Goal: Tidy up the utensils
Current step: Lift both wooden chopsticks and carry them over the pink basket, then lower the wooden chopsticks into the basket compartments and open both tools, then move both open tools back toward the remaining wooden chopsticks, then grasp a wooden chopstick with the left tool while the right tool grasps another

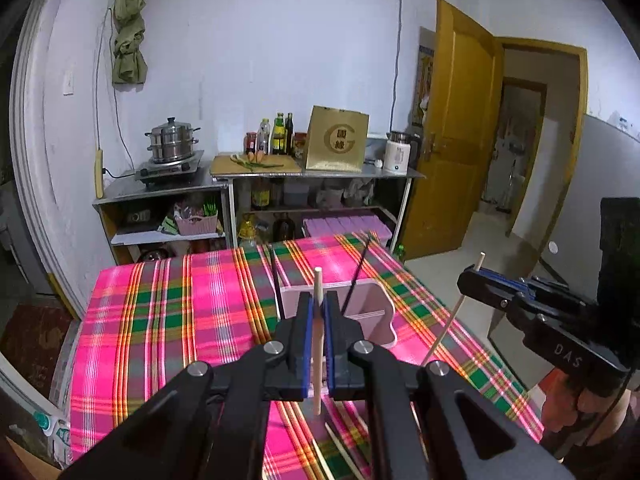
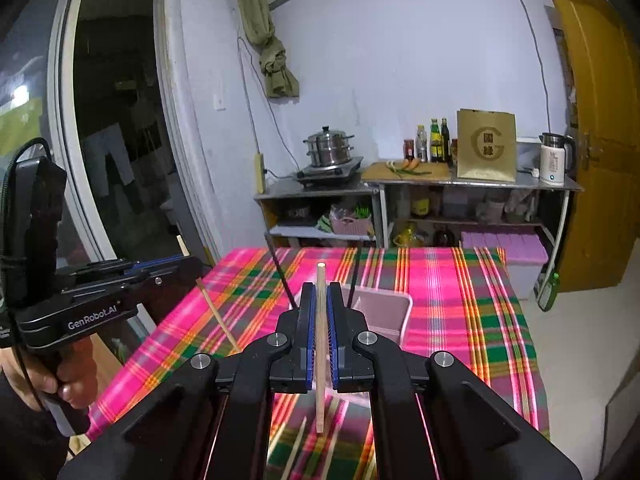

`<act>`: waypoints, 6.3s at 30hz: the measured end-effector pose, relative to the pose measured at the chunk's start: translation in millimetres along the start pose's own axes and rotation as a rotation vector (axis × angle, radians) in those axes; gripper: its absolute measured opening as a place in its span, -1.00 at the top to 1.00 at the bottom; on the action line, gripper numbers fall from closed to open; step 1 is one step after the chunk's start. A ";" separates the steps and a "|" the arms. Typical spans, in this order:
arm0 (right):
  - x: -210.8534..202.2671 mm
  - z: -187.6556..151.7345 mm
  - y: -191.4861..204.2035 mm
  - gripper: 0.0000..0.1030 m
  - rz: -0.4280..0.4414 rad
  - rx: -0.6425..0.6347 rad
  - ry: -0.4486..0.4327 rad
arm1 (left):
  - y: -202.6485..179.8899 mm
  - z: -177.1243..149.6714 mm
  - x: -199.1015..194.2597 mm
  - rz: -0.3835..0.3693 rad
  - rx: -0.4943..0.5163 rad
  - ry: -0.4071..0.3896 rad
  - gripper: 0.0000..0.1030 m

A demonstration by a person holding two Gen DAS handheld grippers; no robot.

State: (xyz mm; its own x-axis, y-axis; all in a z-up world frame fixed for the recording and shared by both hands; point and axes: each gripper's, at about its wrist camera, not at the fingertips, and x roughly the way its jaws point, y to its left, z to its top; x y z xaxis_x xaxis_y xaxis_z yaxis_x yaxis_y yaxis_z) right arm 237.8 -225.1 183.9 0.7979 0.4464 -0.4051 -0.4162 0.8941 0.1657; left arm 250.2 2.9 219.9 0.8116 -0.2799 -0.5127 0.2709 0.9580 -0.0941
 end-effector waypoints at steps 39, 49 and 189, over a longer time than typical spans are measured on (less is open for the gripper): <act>113.3 0.7 -18.4 0.90 0.005 0.068 0.037 | 38.9 -0.4 103.6 -0.025 -0.073 0.056 0.89; 125.0 -11.1 -23.6 0.89 0.001 0.077 0.086 | 41.2 -14.4 116.7 -0.007 -0.078 0.093 0.88; 100.7 -178.8 -48.7 0.88 -0.142 0.064 0.417 | -28.5 -185.9 140.9 0.041 -0.124 0.415 0.86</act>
State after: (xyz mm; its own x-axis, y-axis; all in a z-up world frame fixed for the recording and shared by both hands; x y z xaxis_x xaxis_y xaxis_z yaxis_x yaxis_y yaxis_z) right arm 260.5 -230.2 -25.7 0.5951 0.2780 -0.7540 -0.2768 0.9518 0.1325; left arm 260.6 -52.2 -8.3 0.5371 -0.2166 -0.8152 0.1581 0.9752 -0.1550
